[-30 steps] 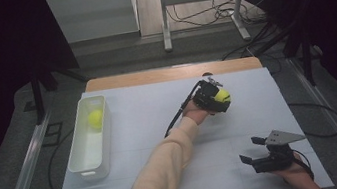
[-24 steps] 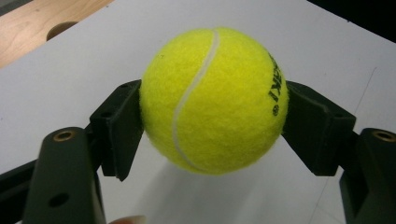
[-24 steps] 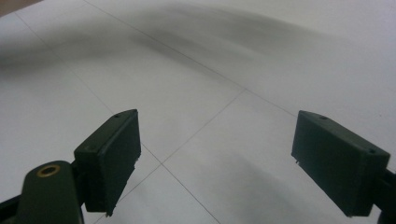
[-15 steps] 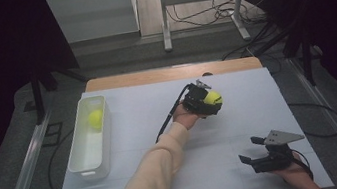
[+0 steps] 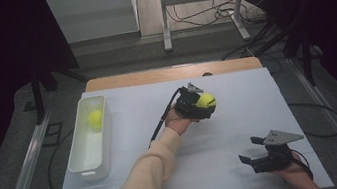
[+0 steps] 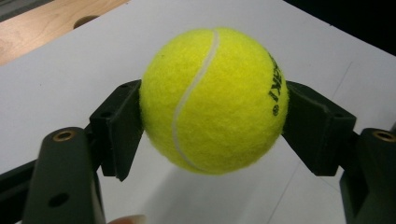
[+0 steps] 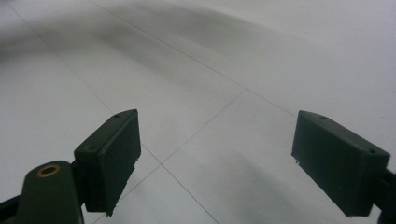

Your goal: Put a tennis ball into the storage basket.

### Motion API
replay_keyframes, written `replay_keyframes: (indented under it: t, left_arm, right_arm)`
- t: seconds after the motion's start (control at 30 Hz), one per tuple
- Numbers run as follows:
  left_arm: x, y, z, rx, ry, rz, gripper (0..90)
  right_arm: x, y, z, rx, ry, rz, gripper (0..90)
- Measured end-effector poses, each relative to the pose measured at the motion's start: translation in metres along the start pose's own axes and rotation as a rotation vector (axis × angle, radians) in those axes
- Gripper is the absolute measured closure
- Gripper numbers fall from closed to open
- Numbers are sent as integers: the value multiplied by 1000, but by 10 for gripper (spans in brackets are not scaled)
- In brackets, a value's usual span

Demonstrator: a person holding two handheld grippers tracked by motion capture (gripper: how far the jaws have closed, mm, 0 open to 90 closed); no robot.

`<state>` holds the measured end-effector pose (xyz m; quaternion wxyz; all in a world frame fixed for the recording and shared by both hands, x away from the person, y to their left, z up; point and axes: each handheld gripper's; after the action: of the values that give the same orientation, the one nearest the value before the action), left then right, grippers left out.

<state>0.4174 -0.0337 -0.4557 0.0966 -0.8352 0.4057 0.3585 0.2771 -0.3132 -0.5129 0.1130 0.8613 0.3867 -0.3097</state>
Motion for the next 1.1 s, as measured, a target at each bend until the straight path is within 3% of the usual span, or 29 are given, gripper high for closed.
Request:
replay_keyframes:
  t: [1.1]
  left_arm:
    - [-47,7,21,13,80,-12,262]
  right_arm:
    - [1,-1,0,-9,-6,2,160]
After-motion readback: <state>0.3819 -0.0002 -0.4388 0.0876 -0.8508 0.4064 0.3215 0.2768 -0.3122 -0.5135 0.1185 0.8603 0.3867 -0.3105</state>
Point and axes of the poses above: each handheld gripper's, and its own axes: x roughly forward along the jaws, z roughly out of its underside, y roughly to its right, and after that the axes turned 4 degrees about -y, right-handed
